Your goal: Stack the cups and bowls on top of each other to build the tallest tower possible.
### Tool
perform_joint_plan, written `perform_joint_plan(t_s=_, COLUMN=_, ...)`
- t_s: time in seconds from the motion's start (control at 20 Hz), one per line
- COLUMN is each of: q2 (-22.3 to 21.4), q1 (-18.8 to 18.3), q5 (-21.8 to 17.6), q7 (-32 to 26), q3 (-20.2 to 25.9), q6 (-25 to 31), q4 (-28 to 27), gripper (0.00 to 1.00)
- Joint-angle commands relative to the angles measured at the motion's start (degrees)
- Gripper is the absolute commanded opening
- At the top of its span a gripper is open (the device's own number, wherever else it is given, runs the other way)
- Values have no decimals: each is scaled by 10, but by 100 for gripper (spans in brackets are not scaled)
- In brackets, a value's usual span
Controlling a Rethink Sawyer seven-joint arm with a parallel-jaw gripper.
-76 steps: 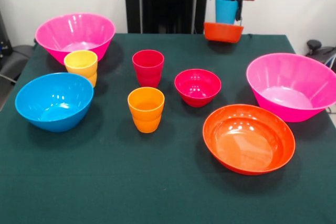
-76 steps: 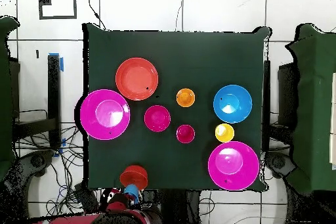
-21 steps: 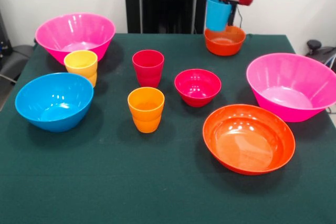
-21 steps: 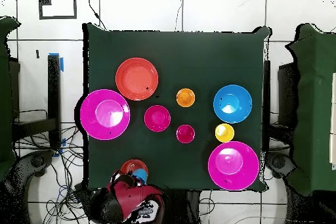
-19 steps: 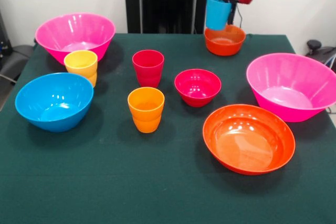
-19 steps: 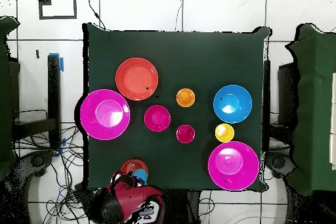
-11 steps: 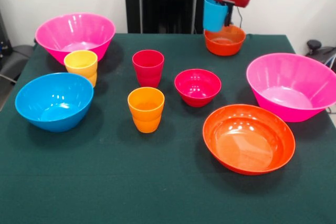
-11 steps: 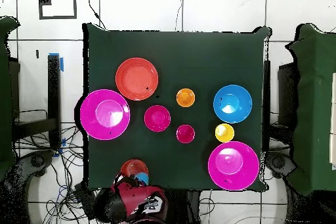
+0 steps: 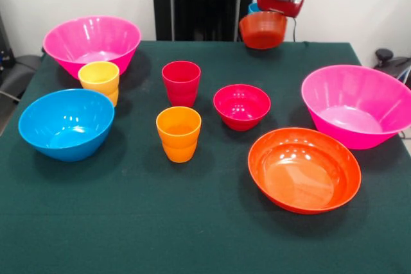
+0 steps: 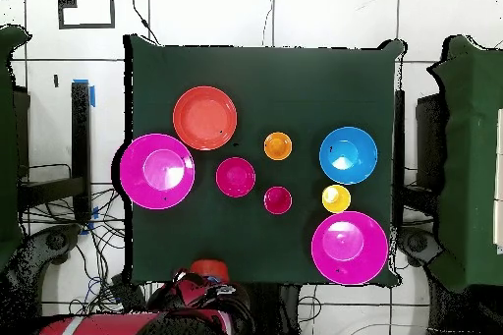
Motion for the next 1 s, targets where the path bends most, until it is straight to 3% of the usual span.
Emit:
perform_joint_plan(t_s=0.05, q2=55, q1=19, q5=42, q7=117, q3=61, q6=-44, q4=-30, gripper=0)
perform_joint_plan(t_s=0.4, q2=18, q1=31, q5=61, q7=117, q3=70, q6=-30, q4=-24, gripper=0)
perform_joint_plan(t_s=0.8, q2=-88, q1=8, q5=19, q7=20, q3=69, q6=46, q4=-93, gripper=0)
perform_joint_plan(t_s=1.0, q2=-101, q1=5, q5=-1, q7=-18, q3=56, q6=83, q4=-115, gripper=0)
